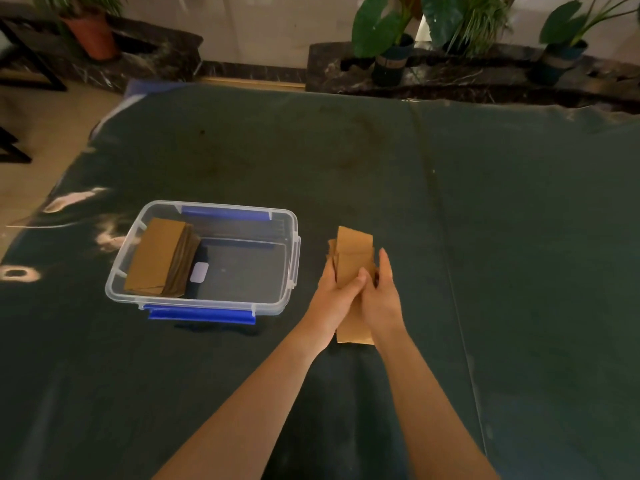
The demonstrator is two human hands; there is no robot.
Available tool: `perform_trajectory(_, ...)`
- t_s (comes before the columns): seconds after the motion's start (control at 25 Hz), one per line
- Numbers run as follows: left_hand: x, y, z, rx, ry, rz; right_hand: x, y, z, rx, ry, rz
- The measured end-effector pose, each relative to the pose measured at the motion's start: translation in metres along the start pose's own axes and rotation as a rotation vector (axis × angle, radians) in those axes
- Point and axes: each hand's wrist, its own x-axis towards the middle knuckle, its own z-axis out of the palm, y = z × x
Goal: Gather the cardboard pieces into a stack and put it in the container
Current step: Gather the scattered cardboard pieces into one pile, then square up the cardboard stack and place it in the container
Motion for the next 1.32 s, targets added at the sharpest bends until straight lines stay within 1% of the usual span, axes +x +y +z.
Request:
perform_trajectory(0.08,0.014,0.003,-0.001,0.121,0.080,0.039,0.017,-0.002,-0.002,-0.057,0.013,0.014)
perform_trajectory(0.16,0.027,0.002,-0.002,0.402,0.205,0.100,0.033,-0.003,-0.002,-0.159,0.026,0.021)
perform_trajectory(0.24,0.032,-0.003,0.002,0.715,0.334,0.130,0.043,-0.003,-0.001,-0.195,0.025,0.036)
perform_trajectory(0.28,0.032,-0.006,0.003,0.779,0.391,0.127,0.046,-0.002,0.000,-0.195,0.011,0.045)
perform_trajectory(0.32,0.032,-0.009,0.003,0.766,0.421,0.097,0.049,-0.001,-0.001,-0.197,-0.004,0.056)
perform_trajectory(0.44,0.033,-0.008,-0.002,0.520,0.427,-0.075,0.053,0.000,-0.002,-0.210,-0.010,0.094)
perform_trajectory(0.52,0.034,-0.001,-0.002,0.435,0.429,-0.180,0.052,0.000,0.000,-0.209,-0.002,0.105)
perform_trajectory(0.6,0.032,0.006,-0.002,0.321,0.397,-0.256,0.049,0.000,0.000,-0.115,0.012,0.154)
perform_trajectory(0.68,0.027,0.008,0.001,0.191,0.317,-0.260,0.043,0.001,-0.003,0.083,0.007,0.239)
perform_trajectory(0.72,0.024,0.007,0.002,0.186,0.291,-0.240,0.038,0.003,-0.006,0.158,-0.006,0.273)
perform_trajectory(0.8,0.014,0.005,0.005,0.280,0.291,-0.186,0.026,0.008,-0.011,0.258,-0.063,0.282)
perform_trajectory(0.88,-0.003,0.004,0.007,0.372,0.319,-0.111,0.008,0.011,-0.016,0.301,-0.138,0.223)
perform_trajectory(0.92,-0.014,0.003,0.007,0.372,0.315,-0.070,0.000,0.013,-0.019,0.268,-0.169,0.164)
perform_trajectory(1.0,-0.037,0.000,0.003,0.336,0.264,0.011,-0.014,0.012,-0.030,0.091,-0.204,-0.004)
perform_trajectory(1.08,-0.057,-0.003,-0.005,0.391,0.209,0.101,-0.023,0.006,-0.045,-0.177,-0.229,-0.163)
perform_trajectory(1.12,-0.066,-0.004,-0.012,0.477,0.197,0.157,-0.027,0.001,-0.050,-0.286,-0.277,-0.230)
perform_trajectory(1.2,-0.083,-0.005,-0.031,0.743,0.226,0.241,-0.036,-0.007,-0.052,-0.401,-0.425,-0.300)
perform_trajectory(1.24,-0.092,-0.005,-0.044,0.843,0.261,0.272,-0.042,-0.009,-0.047,-0.421,-0.487,-0.311)
perform_trajectory(1.32,-0.112,-0.004,-0.072,0.965,0.310,0.317,-0.053,-0.005,-0.026,-0.397,-0.562,-0.311)
